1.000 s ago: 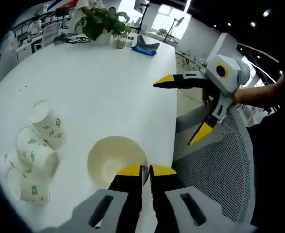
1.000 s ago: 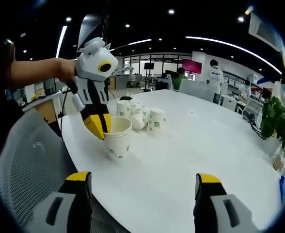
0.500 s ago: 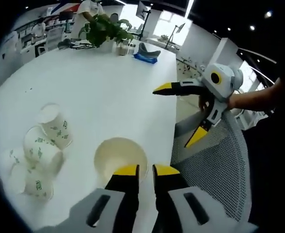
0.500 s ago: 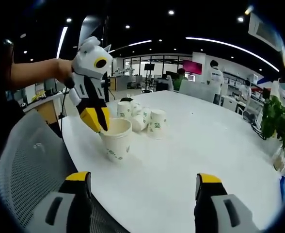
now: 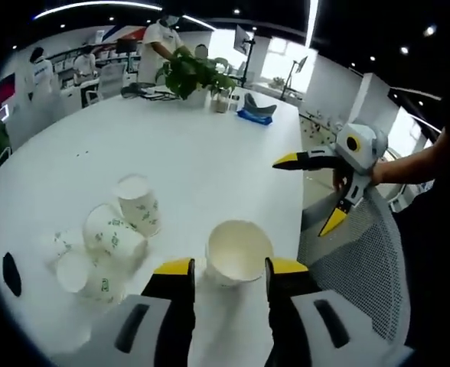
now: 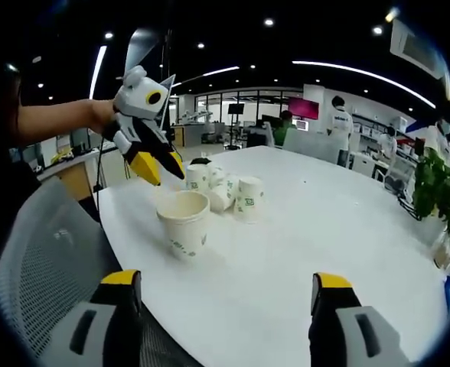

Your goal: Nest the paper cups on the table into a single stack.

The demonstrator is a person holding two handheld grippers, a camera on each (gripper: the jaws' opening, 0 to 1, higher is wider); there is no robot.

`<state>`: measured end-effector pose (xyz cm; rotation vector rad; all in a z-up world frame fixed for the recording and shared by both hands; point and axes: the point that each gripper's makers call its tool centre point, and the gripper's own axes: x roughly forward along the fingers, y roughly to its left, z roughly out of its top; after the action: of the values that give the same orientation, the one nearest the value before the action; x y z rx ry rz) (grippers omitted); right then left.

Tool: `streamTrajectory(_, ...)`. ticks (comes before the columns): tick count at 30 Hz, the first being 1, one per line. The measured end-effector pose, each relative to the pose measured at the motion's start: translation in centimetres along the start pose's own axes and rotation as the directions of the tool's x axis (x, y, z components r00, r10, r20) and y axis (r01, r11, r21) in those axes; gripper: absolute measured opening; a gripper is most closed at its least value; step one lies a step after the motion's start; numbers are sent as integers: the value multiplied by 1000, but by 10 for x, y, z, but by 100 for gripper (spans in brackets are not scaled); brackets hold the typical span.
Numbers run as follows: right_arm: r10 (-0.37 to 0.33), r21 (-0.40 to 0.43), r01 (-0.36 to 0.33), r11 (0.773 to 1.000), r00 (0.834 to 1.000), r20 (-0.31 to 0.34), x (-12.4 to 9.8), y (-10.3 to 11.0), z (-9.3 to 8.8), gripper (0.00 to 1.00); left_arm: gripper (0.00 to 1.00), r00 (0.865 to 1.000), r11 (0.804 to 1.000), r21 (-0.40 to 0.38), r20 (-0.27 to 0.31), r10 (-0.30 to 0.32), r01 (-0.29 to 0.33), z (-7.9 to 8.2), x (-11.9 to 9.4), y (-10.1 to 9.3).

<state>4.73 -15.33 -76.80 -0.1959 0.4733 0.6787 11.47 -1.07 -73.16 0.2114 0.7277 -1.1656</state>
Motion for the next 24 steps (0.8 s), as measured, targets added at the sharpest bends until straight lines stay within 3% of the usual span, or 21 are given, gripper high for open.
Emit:
streamTrajectory(6, 5, 15, -6, 1000, 1000, 30, 0, 0, 4, 97, 46, 991, 995, -11, 83, 103, -102, 5, -15, 33)
streamTrajectory(13, 8, 20, -9, 1000, 999, 46, -1, 0, 7, 99, 59, 967, 978, -33, 147, 208, -206, 7, -32, 69)
streamTrajectory(16, 9, 18, -10, 1000, 999, 40, 0, 1, 6, 99, 65, 959, 979, -11, 199, 201, -203, 10, -33, 75)
streamTrajectory(24, 7, 13, -7, 1000, 1000, 24, 1, 0, 3, 98, 70, 941, 969, -44, 231, 248, -244, -1, -28, 106)
